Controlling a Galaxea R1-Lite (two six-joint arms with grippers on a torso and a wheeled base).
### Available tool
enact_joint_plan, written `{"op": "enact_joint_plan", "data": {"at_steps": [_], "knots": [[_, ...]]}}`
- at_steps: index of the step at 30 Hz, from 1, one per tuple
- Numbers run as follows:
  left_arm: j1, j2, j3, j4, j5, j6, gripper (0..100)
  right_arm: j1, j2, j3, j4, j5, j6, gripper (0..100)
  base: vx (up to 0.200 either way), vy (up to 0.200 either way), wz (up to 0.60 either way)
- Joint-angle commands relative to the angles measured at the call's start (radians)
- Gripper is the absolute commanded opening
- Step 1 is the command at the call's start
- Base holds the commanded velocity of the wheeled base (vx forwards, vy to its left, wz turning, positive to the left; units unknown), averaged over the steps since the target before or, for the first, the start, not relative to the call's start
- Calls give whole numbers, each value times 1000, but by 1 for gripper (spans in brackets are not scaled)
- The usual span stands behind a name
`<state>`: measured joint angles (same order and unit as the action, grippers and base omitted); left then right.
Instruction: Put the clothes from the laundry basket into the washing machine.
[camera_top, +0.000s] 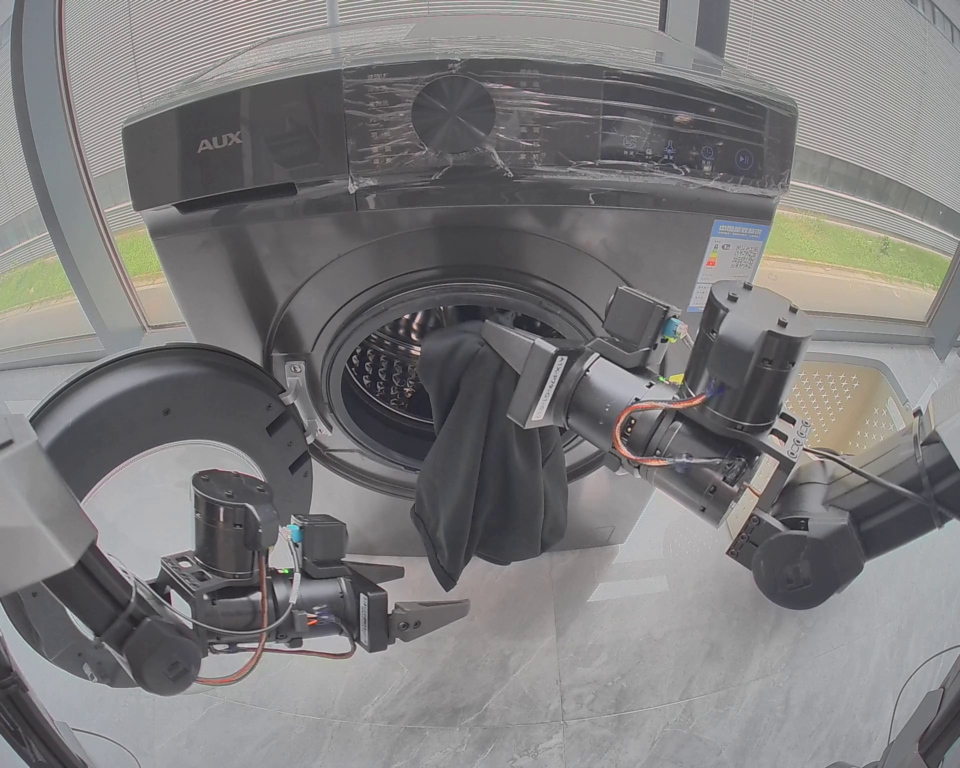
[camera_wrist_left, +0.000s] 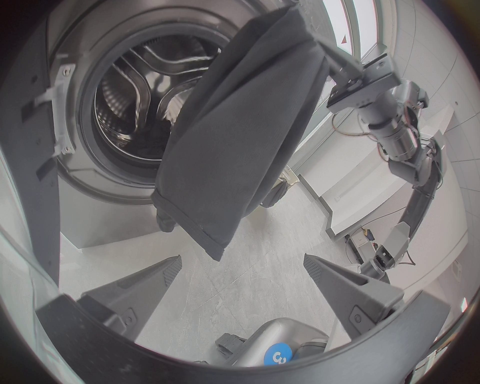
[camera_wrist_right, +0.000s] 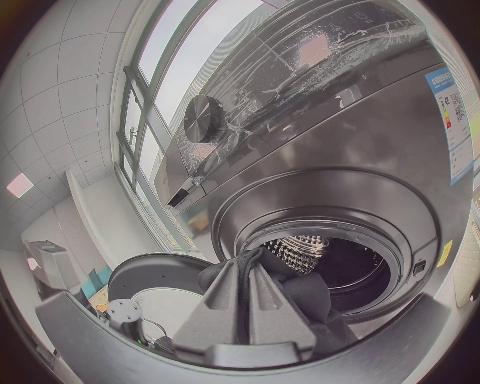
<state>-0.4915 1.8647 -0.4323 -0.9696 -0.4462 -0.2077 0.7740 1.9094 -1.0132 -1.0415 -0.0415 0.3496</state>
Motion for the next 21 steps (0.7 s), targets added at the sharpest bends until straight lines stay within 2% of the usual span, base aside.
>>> {"op": "enact_joint_plan", "data": {"at_steps": [1, 2, 3, 5, 6, 8, 12, 14, 15, 16, 17, 21], "knots": [[-13, 160, -37, -80, 21, -24, 100, 1, -1, -15, 0, 0, 0, 0, 0, 0, 0], [-13, 160, -37, -80, 21, -24, 100, 1, -1, -15, 0, 0, 0, 0, 0, 0, 0], [-13, 189, -46, -123, 37, -52, 100, 1, -1, -13, 0, -1, 2, 0, 0, 0, 0], [-13, 197, -49, -136, 38, -62, 100, 2, -3, -13, 0, -1, 2, 0, 0, 0, 0], [-15, 212, -57, -175, 43, -98, 100, 2, -4, -12, -2, -8, 0, 0, 0, 0, 0], [-15, 232, -78, -207, 57, -121, 100, 7, -6, -13, -2, -18, 0, 0, 0, 0, 0], [-15, 264, -106, -258, 115, -145, 100, 11, -4, -12, -3, -20, 2, 0, 0, 0, 0], [-15, 271, -109, -273, 118, -156, 100, 13, -4, -12, -3, -20, 0, 0, 0, 0, 0], [-15, 275, -120, -302, 121, -185, 100, 13, -4, -12, -3, -20, 2, 0, 0, 0, 0], [-16, 278, -126, -313, 121, -200, 100, 13, -6, -10, -3, -20, 2, 0, 0, 0, 0], [-16, 283, -132, -321, 123, -210, 100, 13, -6, -10, -3, -20, 0, 0, 0, 0, 0], [-21, 289, -144, -330, 123, -217, 100, 13, -6, -8, -3, -20, 2, 0, 0, 0, 0]]}}
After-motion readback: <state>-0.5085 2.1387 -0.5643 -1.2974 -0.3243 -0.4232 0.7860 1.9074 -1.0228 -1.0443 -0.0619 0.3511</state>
